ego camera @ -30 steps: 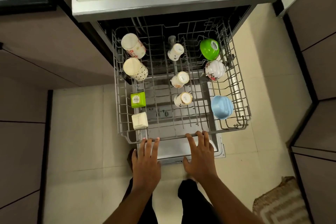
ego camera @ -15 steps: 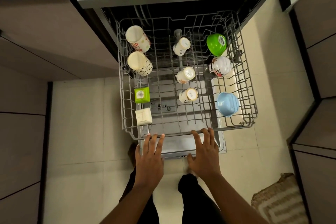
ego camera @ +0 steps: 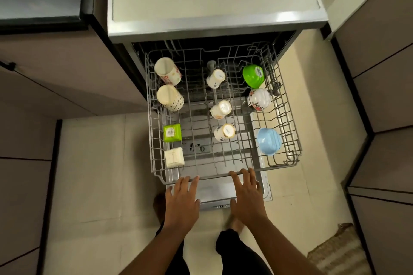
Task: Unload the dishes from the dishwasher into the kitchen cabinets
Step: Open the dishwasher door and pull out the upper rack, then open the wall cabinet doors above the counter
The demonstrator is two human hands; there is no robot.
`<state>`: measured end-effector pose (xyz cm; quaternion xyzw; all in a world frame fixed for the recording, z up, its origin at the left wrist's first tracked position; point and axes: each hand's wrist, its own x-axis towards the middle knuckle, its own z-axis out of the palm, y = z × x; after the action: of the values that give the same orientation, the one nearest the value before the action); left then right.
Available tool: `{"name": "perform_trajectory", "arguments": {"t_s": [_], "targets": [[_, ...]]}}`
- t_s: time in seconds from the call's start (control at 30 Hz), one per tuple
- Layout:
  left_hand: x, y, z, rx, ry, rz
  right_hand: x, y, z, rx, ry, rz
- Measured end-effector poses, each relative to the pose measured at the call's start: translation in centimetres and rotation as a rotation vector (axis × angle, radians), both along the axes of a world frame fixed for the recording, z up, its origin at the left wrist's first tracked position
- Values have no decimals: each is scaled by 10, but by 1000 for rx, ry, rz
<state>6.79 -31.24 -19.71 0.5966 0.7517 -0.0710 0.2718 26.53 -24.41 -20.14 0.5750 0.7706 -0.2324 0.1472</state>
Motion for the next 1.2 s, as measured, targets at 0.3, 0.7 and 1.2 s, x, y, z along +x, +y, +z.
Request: {"name": "perform_trajectory", "arguments": {"t_s": [0.3, 0.7, 1.2], "targets": [[-19, 51, 67, 62, -81, -53, -28, 45, 60, 159, -17, 5], [-131, 133, 228, 345, -26, -71, -112, 105, 221, 290, 27, -5], [-218, 189, 406, 710, 155, -58, -221, 166, 397, 684, 237, 52]]}}
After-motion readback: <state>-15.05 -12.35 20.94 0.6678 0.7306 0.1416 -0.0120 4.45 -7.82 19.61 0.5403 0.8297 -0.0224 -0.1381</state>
